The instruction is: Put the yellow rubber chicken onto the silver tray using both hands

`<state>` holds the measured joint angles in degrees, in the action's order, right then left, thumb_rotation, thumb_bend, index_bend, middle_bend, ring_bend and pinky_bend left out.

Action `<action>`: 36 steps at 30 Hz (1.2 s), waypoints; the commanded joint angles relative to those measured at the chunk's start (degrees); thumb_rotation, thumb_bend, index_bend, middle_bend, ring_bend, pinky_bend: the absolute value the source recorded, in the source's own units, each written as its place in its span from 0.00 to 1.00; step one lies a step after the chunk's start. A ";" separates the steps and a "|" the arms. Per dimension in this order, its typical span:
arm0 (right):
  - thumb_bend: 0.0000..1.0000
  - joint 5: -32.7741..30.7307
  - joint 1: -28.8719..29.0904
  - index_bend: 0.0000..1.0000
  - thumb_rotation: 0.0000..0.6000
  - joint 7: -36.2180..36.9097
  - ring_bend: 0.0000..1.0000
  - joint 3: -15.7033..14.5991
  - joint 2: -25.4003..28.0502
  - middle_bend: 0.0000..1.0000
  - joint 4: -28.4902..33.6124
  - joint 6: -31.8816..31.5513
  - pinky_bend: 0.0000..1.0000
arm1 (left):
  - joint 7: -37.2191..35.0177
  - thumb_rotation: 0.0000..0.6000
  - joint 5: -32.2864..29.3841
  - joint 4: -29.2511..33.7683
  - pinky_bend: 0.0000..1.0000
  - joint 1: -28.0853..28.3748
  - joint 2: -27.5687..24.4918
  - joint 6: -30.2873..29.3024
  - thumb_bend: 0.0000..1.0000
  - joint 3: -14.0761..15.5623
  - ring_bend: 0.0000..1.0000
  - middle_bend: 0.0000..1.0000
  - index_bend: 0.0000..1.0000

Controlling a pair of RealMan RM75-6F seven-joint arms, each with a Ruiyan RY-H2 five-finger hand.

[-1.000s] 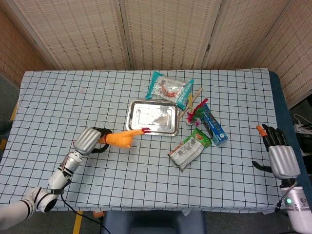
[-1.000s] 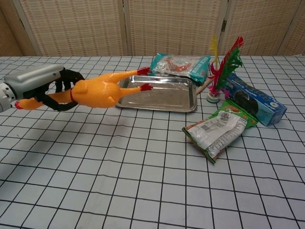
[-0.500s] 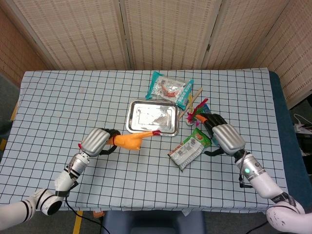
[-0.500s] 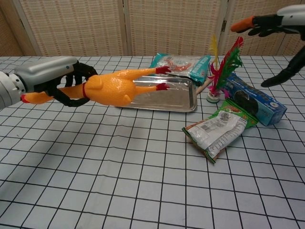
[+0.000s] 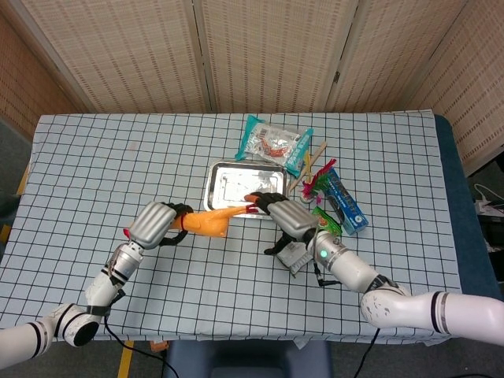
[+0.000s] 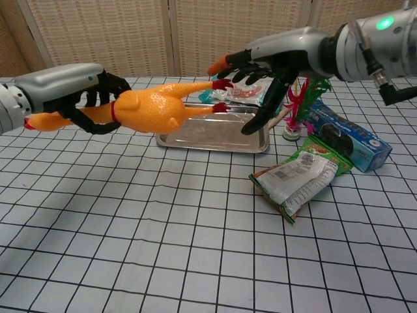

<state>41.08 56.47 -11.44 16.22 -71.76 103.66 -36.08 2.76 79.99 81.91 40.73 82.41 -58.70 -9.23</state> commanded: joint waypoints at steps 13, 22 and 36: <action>0.08 -5.29 7.15 0.00 1.00 0.64 0.00 -0.98 -11.27 0.00 -11.10 -3.11 0.04 | -0.42 1.00 -0.86 2.00 0.63 0.19 -0.04 -0.23 0.66 -0.24 0.56 0.72 0.81; 0.08 -1.77 5.81 0.00 1.00 7.48 0.00 1.77 -11.43 0.00 -11.35 -1.22 0.05 | 0.06 1.00 -1.29 1.35 0.63 0.31 0.42 0.30 0.65 0.32 0.56 0.72 0.81; 0.08 -4.32 9.59 0.00 1.00 9.55 0.02 0.63 -12.66 0.01 -13.16 2.62 0.11 | 1.98 1.00 -1.96 2.09 0.63 1.02 0.30 1.04 0.66 0.27 0.56 0.72 0.81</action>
<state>37.11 65.78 -1.79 17.07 -84.07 90.84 -33.36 4.62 78.10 83.87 41.71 82.78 -57.66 -8.93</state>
